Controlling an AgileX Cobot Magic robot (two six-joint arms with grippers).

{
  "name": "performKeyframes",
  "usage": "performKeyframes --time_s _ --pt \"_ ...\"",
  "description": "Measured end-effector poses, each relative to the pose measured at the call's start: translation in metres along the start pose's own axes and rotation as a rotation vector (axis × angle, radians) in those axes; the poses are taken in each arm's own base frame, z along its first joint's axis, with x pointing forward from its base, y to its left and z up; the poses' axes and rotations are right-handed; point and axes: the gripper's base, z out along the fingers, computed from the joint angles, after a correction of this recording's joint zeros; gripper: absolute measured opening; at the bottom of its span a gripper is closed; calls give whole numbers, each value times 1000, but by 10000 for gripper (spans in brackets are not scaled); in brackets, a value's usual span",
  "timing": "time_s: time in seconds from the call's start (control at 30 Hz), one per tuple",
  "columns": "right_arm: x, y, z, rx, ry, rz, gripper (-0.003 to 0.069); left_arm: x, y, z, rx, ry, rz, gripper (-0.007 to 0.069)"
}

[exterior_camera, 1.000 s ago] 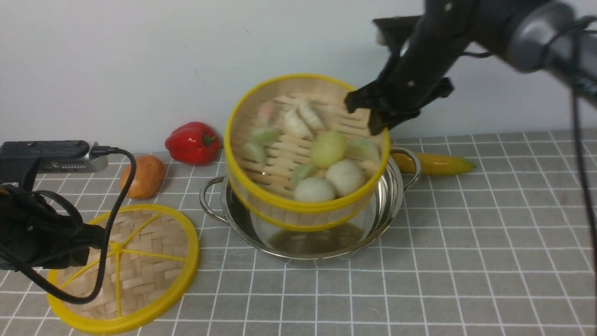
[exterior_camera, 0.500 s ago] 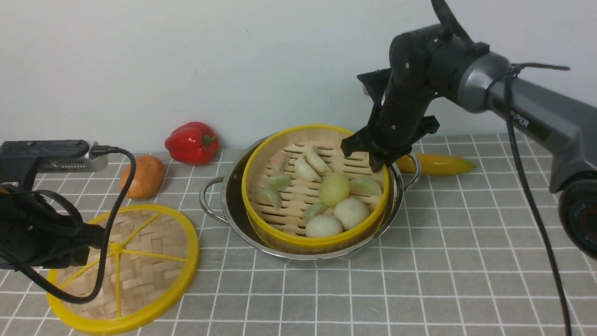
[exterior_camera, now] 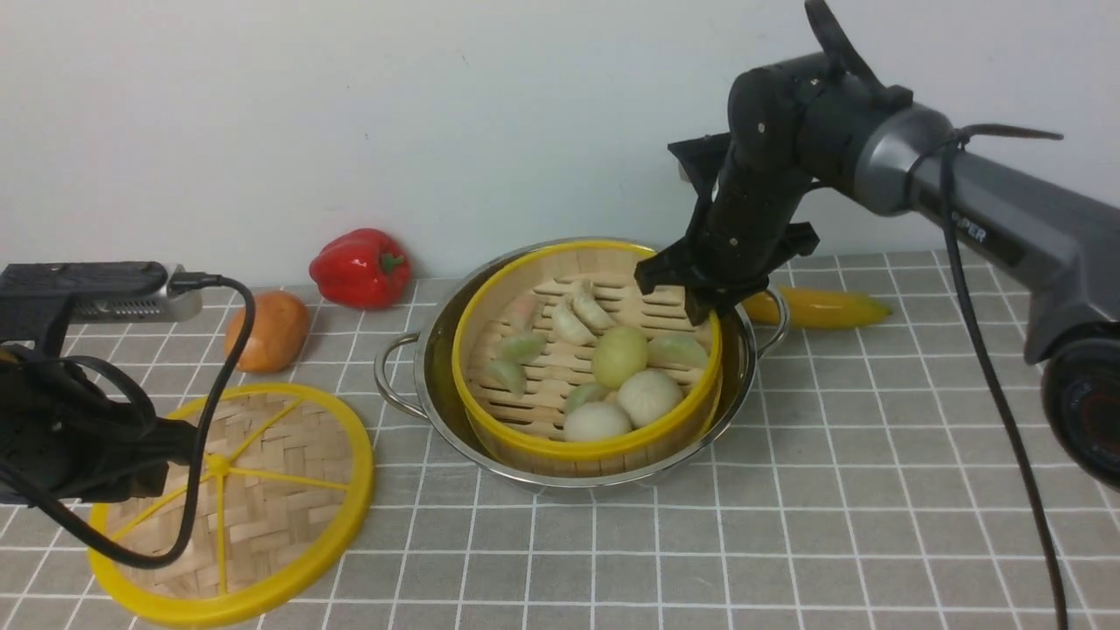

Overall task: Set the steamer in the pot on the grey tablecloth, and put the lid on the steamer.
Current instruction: 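Place the bamboo steamer basket of food into the steel pot with the right gripper, then grasp the bamboo steamer lid lying on the table by its centre knob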

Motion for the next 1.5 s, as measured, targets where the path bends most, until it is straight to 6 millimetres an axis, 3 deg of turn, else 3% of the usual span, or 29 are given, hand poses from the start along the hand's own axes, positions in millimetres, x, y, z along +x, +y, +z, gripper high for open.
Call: performKeyframes --time_s 0.23,0.3,0.43,0.53,0.63,0.67,0.73,0.9,0.93,0.97,1.07,1.33,1.43,1.5 --pt "-1 2 -4 -16 -9 6 392 -8 -1 0 7 -85 -16 243" --pt "-2 2 -7 -17 -15 5 422 -9 -1 0 7 -99 -19 243" --pt "-6 3 -38 -24 -74 -5 489 -14 -1 6 17 -123 -35 243" --pt "-9 4 -82 -28 -158 -21 506 -18 0 20 17 -107 -39 243" --pt "-5 5 -156 -49 -301 -32 510 -23 2 42 14 -83 -43 243" --pt "-5 5 -161 -51 -311 -33 510 -23 2 43 14 -81 -43 243" --pt "8 6 -225 -82 -435 -47 512 -26 3 59 11 -76 -46 243" --pt "64 5 -359 -183 -705 -105 513 -30 5 92 3 -64 -51 243" --pt "64 5 -359 -184 -705 -107 513 -30 6 94 3 -63 -51 243" --pt "87 3 -396 -210 -787 -126 513 -31 6 102 2 -57 -52 243" --pt "134 -2 -454 -252 -926 -158 513 -31 7 115 -2 -55 -53 243" --pt "204 -13 -516 -287 -1103 -186 513 -32 8 127 -6 -61 -54 208" --pt "217 -17 -526 -267 -1139 -185 513 -34 8 126 -6 -58 -52 118" --pt "220 -19 -528 -253 -1148 -183 513 -35 8 125 -6 -50 -46 117"
